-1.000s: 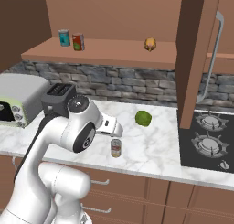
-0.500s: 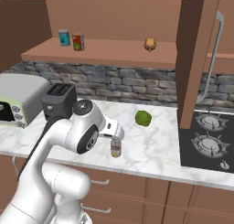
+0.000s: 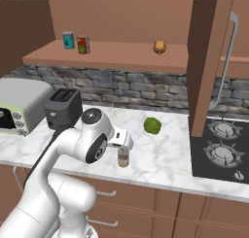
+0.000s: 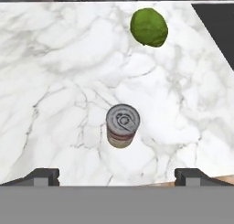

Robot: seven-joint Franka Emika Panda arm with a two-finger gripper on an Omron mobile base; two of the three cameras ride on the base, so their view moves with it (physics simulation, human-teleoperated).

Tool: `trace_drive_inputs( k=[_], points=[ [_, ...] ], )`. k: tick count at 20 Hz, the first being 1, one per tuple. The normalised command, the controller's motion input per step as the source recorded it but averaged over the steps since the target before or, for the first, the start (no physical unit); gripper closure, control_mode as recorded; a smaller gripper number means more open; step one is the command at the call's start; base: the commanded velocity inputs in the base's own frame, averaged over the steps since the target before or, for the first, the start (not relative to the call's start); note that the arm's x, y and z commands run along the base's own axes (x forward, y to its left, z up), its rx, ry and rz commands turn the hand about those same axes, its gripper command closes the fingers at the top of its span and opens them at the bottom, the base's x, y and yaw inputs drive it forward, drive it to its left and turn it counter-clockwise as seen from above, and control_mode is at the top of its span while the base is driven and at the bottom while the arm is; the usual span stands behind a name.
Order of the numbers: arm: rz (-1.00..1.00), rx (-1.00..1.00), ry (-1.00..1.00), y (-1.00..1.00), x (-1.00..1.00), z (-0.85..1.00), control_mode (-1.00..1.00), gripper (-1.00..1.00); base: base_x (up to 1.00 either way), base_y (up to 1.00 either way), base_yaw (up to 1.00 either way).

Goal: Pick the cans from the counter and place them in their designated side in the cabinet.

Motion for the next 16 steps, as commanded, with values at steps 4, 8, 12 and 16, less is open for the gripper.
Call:
trace_drive_inputs(
  k=[4, 8, 12, 16],
  points=[
    [0.00, 0.00, 0.01, -0.02, 0.21, -0.19, -1.00, -1.00, 0.00, 0.00, 0.00],
    [0.00, 0.00, 0.02, -0.04, 0.20, -0.22, -1.00, -1.00, 0.00, 0.00, 0.00],
    [0.00, 0.00, 0.01, -0.05, 0.19, -0.20, -1.00, -1.00, 0.00, 0.00, 0.00],
    [0.00, 0.00, 0.01, -0.08, 0.18, -0.17, -1.00, -1.00, 0.00, 0.00, 0.00]
  ],
)
